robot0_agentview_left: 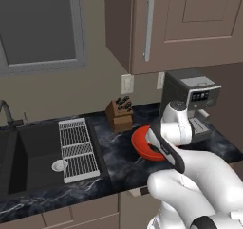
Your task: Take the bell pepper, eggplant, and eggplant from the freezer and place them in the bowl on the counter.
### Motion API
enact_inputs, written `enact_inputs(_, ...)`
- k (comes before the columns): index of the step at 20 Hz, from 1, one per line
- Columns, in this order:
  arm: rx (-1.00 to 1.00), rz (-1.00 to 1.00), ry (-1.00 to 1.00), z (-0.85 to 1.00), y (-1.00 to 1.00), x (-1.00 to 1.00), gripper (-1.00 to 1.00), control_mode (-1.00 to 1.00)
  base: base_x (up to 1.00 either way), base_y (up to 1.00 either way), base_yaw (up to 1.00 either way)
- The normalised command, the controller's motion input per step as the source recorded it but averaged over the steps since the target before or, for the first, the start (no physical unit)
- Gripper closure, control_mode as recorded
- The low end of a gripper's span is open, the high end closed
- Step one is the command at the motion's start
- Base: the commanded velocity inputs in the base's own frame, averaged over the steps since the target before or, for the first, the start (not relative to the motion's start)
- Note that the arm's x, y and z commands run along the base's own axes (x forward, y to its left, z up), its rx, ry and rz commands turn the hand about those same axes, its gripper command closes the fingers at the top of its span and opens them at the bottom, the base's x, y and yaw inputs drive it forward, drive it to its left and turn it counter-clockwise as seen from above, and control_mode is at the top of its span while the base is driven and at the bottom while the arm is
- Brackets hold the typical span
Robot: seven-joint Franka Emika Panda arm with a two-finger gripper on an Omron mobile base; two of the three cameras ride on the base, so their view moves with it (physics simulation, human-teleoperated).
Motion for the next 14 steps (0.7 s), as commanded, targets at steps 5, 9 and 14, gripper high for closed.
enact_inputs(5, 0.00, 0.00, 0.00, -0.21, -0.06, 0.21, 1.00, -1.00, 0.00, 0.00, 0.00)
enact_inputs(9, 0.00, 0.00, 0.00, -0.20, -0.01, 0.10, -1.00, -1.00, 0.00, 0.00, 0.00)
enact_inputs(14, 0.00, 0.00, 0.00, -0.17, 0.00, 0.04, -1.00, -1.00, 0.00, 0.00, 0.00)
